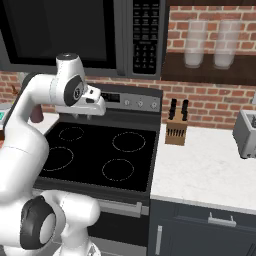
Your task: Open the microwave, place the bowl with waffle inside the microwave, then close the microwave door and turn it on.
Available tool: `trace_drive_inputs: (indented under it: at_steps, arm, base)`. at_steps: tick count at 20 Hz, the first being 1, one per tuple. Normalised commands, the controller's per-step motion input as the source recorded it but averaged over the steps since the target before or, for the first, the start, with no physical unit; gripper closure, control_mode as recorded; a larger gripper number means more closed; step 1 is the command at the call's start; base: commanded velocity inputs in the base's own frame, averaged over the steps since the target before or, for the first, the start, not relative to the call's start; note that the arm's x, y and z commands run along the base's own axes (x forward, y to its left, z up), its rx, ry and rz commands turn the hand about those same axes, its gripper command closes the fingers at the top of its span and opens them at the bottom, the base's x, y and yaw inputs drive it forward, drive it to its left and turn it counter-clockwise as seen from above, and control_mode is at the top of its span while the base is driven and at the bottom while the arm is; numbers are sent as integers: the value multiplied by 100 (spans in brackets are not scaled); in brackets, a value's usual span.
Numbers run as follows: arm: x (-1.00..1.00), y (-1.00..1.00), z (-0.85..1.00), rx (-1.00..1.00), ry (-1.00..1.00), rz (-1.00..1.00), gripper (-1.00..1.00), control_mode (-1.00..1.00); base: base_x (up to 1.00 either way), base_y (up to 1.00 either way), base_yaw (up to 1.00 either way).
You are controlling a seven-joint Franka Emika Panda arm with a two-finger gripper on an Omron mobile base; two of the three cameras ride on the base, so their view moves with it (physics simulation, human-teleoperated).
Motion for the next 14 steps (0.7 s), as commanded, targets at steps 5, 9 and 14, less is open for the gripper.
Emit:
trace_drive_inputs:
  at_steps: [5,9,14]
  arm:
    - [-16,0,1,0,-16,0,-100,-100]
    - [-48,-13,19,0,-42,0,-100,-100]
    - [-55,-16,35,0,-53,0,-100,-100]
  base:
    - [0,0,0]
    - [0,0,0]
    - [0,0,0]
